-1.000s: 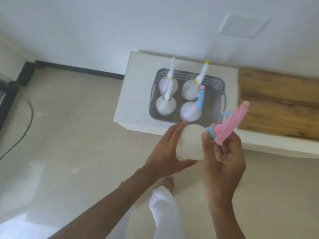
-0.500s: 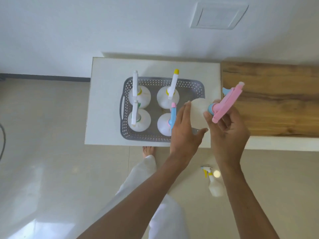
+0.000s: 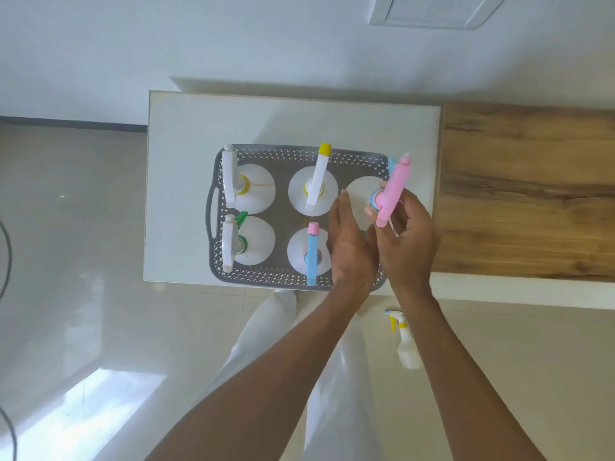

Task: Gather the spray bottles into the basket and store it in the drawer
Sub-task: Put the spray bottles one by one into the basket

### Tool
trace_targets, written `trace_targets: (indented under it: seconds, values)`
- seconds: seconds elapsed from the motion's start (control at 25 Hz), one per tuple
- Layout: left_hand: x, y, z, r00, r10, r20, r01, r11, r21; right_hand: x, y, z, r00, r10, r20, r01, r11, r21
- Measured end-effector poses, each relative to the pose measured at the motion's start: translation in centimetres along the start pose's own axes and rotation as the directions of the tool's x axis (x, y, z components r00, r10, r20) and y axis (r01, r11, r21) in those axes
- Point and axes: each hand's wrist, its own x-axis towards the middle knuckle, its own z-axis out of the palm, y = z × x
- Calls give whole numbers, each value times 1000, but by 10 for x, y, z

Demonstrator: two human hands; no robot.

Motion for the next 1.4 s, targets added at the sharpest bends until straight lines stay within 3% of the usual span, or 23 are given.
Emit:
trace_targets:
  seconds: [0.12, 0.24, 0.56, 0.72, 0.88, 1.04, 1.16, 1.28, 1.4]
  values:
    - [7, 3, 5, 998, -58, -22, 57, 997, -57, 8, 9, 4, 999, -13, 36, 13, 1000, -6]
    - [15, -2, 13, 988, -125, -88, 130, 990, 58, 17, 19, 6, 997, -44, 60, 45, 999, -15]
    - [15, -16, 14, 985, -174, 20, 174, 985, 22, 20, 35, 17, 986, -61, 153, 68, 997, -41]
    - [9, -19, 15, 997, -74, 13, 71, 982, 177, 16, 34, 15, 990, -35, 137, 44, 997, -64]
    - [-2, -19, 12, 997, -55, 58, 45, 986, 161, 10, 26, 8, 988, 53, 143, -50, 998, -23]
    - [-21, -21, 8, 995, 42, 94, -54, 990, 130, -15, 20, -15, 981, 190, -26, -188, 980, 58]
    - [-49, -29, 10, 971, 167, 173, -193, 970, 145, -59, 33, -45, 912, 305, -275, -252, 944, 213]
    - [-76, -55, 17, 923, 268, 277, -312, 941, 130, -116, 62, -75, 752, 459, -473, -321, 882, 345]
    - [-94, -86, 34, 880, 316, 355, -374, 921, 109, -174, 100, -100, 619, 552, -559, -399, 834, 381]
